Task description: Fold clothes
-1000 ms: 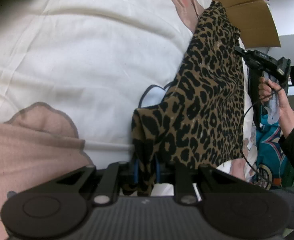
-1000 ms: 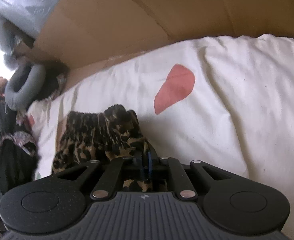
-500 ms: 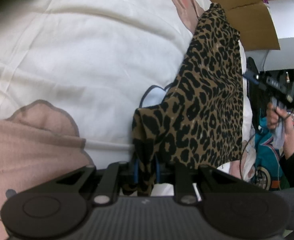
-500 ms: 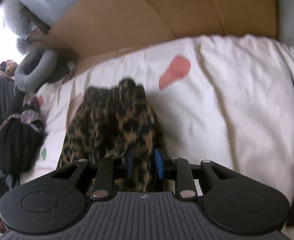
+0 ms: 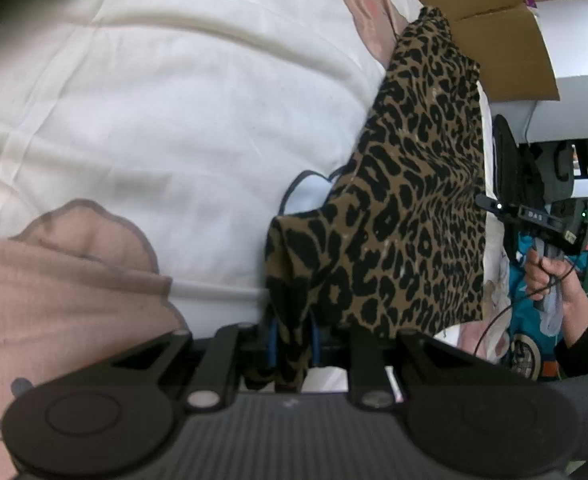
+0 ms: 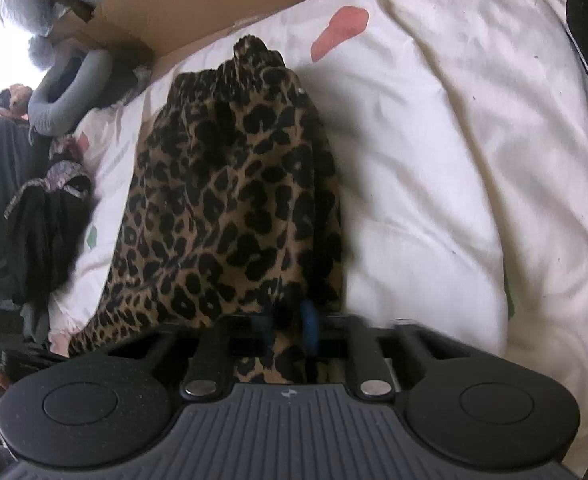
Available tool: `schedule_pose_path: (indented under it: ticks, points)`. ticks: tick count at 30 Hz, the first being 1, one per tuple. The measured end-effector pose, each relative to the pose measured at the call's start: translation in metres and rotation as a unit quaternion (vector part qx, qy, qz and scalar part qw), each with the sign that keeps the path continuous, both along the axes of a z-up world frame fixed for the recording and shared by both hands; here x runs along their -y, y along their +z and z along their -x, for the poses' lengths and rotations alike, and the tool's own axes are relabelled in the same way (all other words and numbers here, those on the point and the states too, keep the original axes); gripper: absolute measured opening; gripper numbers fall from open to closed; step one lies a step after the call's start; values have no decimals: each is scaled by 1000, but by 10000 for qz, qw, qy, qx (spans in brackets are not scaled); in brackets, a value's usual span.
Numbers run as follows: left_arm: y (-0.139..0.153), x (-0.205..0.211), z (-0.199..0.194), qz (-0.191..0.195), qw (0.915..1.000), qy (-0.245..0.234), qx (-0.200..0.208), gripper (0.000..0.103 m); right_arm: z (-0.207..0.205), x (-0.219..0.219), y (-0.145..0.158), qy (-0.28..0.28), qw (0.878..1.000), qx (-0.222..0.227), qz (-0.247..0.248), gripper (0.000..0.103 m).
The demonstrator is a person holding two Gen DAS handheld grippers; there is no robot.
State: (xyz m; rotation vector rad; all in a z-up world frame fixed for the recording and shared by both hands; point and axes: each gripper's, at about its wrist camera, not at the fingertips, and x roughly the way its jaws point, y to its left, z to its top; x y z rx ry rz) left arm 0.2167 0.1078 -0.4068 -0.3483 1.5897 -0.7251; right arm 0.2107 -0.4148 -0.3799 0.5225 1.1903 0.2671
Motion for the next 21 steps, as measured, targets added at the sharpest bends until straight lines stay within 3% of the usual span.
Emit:
schedule_pose_path:
  ticks: [7, 13, 16, 21]
  points:
    - [1, -3, -2, 8, 10000, -17, -5, 17, 6, 10, 8, -50, 9999, 5, 102, 0]
    - [3, -4, -4, 19, 10000, 16, -5, 17, 14, 21, -10, -394, 9989, -265, -43, 1]
    - [4, -5, -4, 34, 10000, 25, -22, 17, 23, 23, -6, -405, 9986, -307, -154, 5]
    - [5, -7, -6, 23, 10000, 0, -27, 17, 38, 27, 0, -423, 9978, -377, -338, 22]
